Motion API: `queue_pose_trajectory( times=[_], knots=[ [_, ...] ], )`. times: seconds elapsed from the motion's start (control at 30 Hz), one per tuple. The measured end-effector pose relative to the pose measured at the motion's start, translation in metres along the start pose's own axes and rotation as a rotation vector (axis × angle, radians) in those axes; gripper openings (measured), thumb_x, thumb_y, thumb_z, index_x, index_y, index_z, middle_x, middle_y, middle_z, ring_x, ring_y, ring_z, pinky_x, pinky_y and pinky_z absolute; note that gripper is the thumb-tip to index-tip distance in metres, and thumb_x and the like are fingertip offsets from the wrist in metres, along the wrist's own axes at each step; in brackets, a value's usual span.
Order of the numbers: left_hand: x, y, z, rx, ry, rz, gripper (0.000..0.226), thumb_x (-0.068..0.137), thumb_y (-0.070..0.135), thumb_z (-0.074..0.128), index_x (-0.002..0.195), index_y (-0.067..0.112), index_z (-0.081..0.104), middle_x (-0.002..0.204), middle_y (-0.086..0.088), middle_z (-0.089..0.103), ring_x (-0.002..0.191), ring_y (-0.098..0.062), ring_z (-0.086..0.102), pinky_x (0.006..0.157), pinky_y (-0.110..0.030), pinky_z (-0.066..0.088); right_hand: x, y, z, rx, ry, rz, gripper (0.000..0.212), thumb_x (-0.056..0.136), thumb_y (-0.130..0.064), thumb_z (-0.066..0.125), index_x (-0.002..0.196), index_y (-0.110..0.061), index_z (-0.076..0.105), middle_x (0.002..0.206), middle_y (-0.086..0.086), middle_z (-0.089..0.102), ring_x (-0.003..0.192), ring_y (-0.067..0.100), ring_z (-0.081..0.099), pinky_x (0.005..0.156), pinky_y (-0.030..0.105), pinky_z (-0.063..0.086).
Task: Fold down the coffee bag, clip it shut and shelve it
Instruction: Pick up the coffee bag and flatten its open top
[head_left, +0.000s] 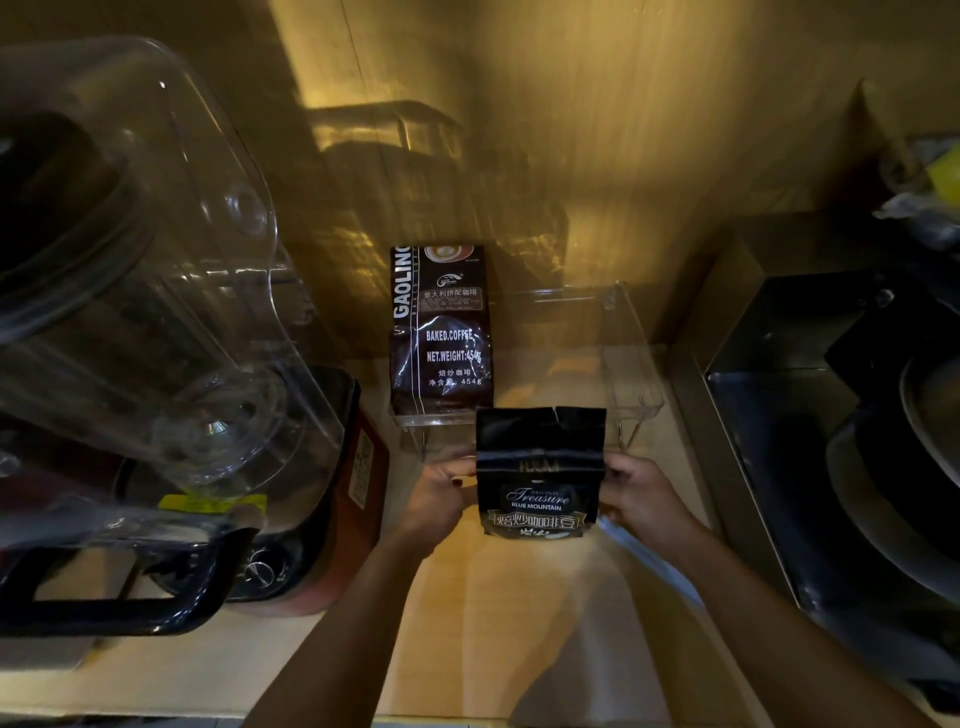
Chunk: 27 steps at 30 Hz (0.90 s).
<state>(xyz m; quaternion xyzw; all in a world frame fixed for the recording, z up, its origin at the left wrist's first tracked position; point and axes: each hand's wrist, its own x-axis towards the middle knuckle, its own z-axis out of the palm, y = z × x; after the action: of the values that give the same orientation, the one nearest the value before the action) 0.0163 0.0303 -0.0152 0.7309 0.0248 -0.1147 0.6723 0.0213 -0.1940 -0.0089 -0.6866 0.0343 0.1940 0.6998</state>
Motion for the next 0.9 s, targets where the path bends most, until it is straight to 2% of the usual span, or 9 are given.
queue_pose_trajectory(
  times=[0.13,0.17,0.3,0.4,0.5,0.6,0.73,0.83,0.9],
  knots=[
    [0.007,0.001,-0.006,0.013,-0.098,-0.004,0.032,0.076,-0.013,0.060,0.098,0.009,0.068,0.104,-0.003,0.067,0.095,-0.012,0.063,0.070,-0.017,0.051,0.008,-0.002,-0.003,-0.066,-0.023,-0.046,0.029,0.071,0.015,0.062,0.099,0.009,0.063,0.110,0.004,0.057,0.096,0.017,0.060,0.073,0.022,0.054],
    [0.008,-0.001,-0.006,0.014,-0.110,-0.022,0.031,0.077,-0.011,0.059,0.096,0.011,0.069,0.099,0.000,0.071,0.092,-0.011,0.065,0.069,-0.017,0.051,0.009,-0.001,-0.003,-0.071,-0.053,-0.033,0.027,0.072,0.014,0.062,0.098,0.008,0.064,0.108,0.003,0.060,0.095,0.019,0.061,0.073,0.024,0.055],
    [0.010,-0.006,-0.003,-0.034,-0.128,-0.075,0.025,0.081,-0.004,0.058,0.090,0.014,0.071,0.082,0.009,0.076,0.084,-0.010,0.068,0.064,-0.015,0.052,0.012,0.002,-0.003,-0.067,-0.040,0.004,0.024,0.075,0.014,0.056,0.079,-0.004,0.071,0.067,-0.004,0.075,0.066,0.013,0.068,0.058,0.020,0.055],
    [0.013,-0.007,0.002,-0.125,-0.010,-0.047,0.016,0.080,-0.009,0.054,0.083,-0.001,0.067,0.072,0.007,0.075,0.075,-0.011,0.068,0.066,-0.022,0.055,0.017,0.002,-0.005,-0.015,0.050,-0.002,0.026,0.078,0.008,0.056,0.075,-0.011,0.073,0.070,0.001,0.076,0.069,0.020,0.071,0.058,0.027,0.058],
    [0.011,-0.008,0.005,-0.180,0.019,-0.041,0.021,0.079,-0.011,0.053,0.073,0.003,0.067,0.067,0.006,0.074,0.069,-0.009,0.067,0.064,-0.021,0.055,0.019,0.004,-0.004,0.031,0.060,-0.013,0.024,0.079,0.006,0.057,0.079,-0.012,0.073,0.075,0.000,0.077,0.073,0.020,0.071,0.056,0.023,0.056],
    [0.007,-0.004,0.001,-0.119,-0.021,-0.034,0.023,0.083,-0.009,0.051,0.083,0.006,0.068,0.077,0.007,0.073,0.076,-0.007,0.066,0.066,-0.016,0.053,0.019,0.004,-0.003,-0.013,0.056,-0.007,0.034,0.084,0.006,0.050,0.075,-0.018,0.073,0.075,-0.005,0.076,0.075,0.013,0.071,0.058,0.019,0.053],
    [0.001,0.004,-0.008,-0.012,-0.176,-0.041,0.049,0.082,-0.019,0.043,0.100,0.022,0.063,0.107,0.007,0.065,0.102,-0.004,0.058,0.074,-0.016,0.050,0.016,-0.003,-0.005,-0.149,-0.027,-0.018,0.037,0.087,0.003,0.048,0.081,-0.025,0.071,0.082,-0.005,0.076,0.081,0.012,0.069,0.062,0.021,0.054],
    [-0.004,0.003,-0.014,-0.002,-0.305,-0.105,0.062,0.072,-0.019,0.054,0.112,0.028,0.056,0.121,0.008,0.058,0.117,-0.007,0.048,0.084,-0.027,0.048,0.011,-0.003,-0.008,-0.186,-0.146,0.014,0.032,0.079,0.005,0.057,0.091,-0.023,0.067,0.092,0.002,0.072,0.086,0.016,0.068,0.066,0.024,0.054],
    [-0.008,0.003,-0.011,0.000,-0.339,-0.131,0.064,0.068,-0.013,0.064,0.115,0.030,0.054,0.120,0.008,0.059,0.115,-0.007,0.049,0.083,-0.025,0.049,0.008,0.003,-0.011,-0.069,-0.242,0.066,0.046,0.067,0.009,0.063,0.100,-0.023,0.064,0.095,0.002,0.072,0.089,0.017,0.068,0.064,0.024,0.054]
  ],
)
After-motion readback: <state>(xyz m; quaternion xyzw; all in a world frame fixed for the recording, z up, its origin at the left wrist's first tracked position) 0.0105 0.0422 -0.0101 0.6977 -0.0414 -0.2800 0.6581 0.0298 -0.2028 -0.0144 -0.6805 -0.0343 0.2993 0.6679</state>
